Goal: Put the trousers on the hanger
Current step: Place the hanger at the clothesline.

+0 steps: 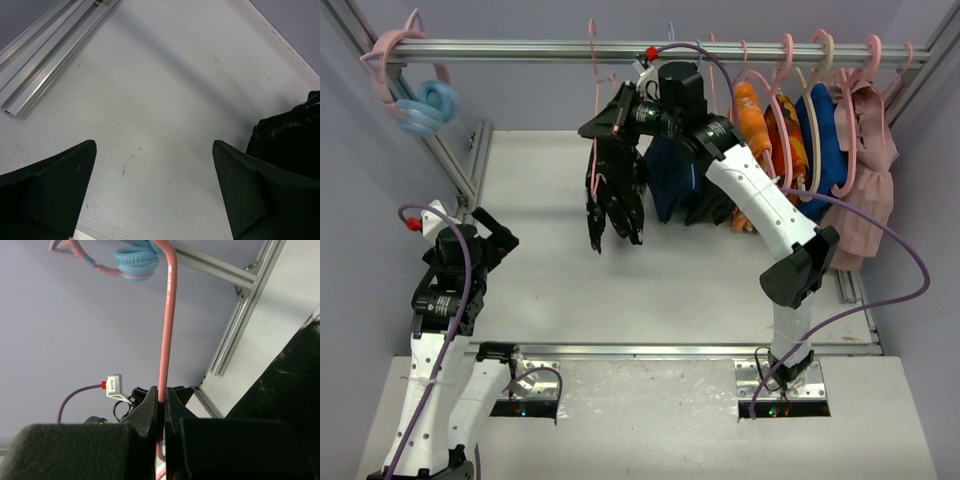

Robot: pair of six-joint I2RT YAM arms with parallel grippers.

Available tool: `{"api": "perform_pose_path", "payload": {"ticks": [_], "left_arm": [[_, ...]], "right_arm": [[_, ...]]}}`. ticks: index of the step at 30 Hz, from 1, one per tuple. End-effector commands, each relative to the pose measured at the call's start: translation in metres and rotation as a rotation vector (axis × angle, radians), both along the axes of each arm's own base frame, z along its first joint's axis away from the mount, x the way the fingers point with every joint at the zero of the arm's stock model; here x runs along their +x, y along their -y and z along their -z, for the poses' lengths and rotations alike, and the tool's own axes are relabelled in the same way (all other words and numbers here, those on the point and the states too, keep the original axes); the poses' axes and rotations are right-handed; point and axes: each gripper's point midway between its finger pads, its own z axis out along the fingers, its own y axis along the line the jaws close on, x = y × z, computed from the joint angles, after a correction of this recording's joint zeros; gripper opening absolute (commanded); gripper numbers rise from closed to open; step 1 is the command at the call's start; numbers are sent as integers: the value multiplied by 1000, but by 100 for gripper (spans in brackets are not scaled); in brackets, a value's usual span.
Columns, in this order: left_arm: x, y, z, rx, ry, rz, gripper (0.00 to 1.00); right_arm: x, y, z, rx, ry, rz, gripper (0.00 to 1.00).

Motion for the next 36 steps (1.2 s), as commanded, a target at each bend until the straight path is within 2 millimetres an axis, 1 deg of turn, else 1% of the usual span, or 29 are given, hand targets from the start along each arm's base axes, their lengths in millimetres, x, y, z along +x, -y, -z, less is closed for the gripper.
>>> {"api": "perform_pose_path", "payload": {"ticks": [1,3,5,7,9,11,15,17,21,22,23,24,25,27,30,31,32,34,35,36], "left_arm": [[8,1,-12,5,57,12,100],[8,1,-11,6,54,14,100],[9,1,-12,6,57,15,100],[9,1,-12,4,56,16,100],[9,1,-11,4,53,16,100],[9,1,-10,5,52,18,100],[10,2,-11,5,53,22,100],[9,2,-11,4,52,21,100],[10,2,-11,5,53,21,100],[10,2,-11,5,52,22,100],[10,2,-11,5,52,23,100],[10,2,-10,5,50,23,100],[10,2,-10,5,49,24,100],[10,3,-9,5,47,27,100],[10,3,-10,5,48,26,100],[10,3,-10,5,47,29,100],[10,3,-10,4,47,29,100],[10,3,-9,4,47,28,100],[10,3,-10,4,47,28,100],[10,3,-10,5,49,29,100]], "right_arm": [[18,18,-83,188,223,17,0],[19,18,-78,179,209,10,0],[20,18,-66,160,181,18,0],[17,21,-66,157,177,20,0],[16,22,-55,146,146,26,0],[11,26,-53,147,127,35,0],[7,26,-43,147,71,33,0],[3,26,-44,161,80,22,0],[-3,29,-35,144,80,29,0],[-3,29,-33,141,81,27,2],[-3,29,-32,140,82,24,6],[-4,28,-30,139,80,18,12],[-5,28,-28,136,81,13,20],[-7,29,-26,124,85,12,40],[-16,30,-21,106,99,11,52],[-20,33,-23,105,115,13,55],[-24,35,-26,104,127,16,61],[-33,37,-19,88,128,8,80],[-38,38,-17,81,132,4,87],[-42,40,-20,78,147,7,88]]}}
